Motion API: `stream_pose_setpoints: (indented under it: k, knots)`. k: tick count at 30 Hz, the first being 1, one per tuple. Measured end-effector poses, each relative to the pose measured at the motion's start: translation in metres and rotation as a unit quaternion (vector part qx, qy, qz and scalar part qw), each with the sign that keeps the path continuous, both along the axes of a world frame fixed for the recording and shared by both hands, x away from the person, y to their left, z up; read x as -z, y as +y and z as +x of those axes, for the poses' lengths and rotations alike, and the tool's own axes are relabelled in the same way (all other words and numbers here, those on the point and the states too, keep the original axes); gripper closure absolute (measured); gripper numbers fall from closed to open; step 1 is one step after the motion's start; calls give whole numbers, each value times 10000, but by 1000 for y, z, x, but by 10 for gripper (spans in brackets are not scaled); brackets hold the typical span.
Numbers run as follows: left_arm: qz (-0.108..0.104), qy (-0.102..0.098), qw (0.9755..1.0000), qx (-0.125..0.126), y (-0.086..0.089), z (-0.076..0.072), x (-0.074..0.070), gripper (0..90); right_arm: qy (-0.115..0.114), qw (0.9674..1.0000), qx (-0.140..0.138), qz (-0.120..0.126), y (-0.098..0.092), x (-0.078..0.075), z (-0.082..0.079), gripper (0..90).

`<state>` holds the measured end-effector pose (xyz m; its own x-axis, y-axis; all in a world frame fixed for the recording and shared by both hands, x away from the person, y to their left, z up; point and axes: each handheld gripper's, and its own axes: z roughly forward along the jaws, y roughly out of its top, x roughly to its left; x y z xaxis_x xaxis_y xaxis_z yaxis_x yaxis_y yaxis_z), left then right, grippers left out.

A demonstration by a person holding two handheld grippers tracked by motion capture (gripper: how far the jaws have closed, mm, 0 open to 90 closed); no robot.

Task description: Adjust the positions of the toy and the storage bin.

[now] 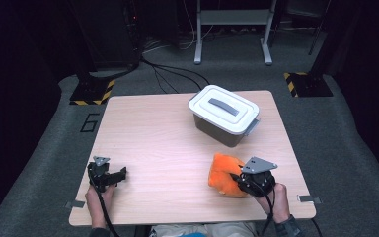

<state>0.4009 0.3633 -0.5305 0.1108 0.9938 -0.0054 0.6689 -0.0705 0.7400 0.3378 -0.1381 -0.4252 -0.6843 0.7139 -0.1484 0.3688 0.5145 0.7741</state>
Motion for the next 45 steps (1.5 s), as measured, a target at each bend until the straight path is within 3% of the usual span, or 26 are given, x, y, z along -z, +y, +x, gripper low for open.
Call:
stream_pose_setpoints:
  k: [26,45]
  knots:
    - [4,-5,10000,4,0,0,0,121,-33,9985,548,52,-30,-1,1,643]
    - [3,-6,10000,2,0,0,0,121,-60,9944,1055,20,-53,-1,8,643]
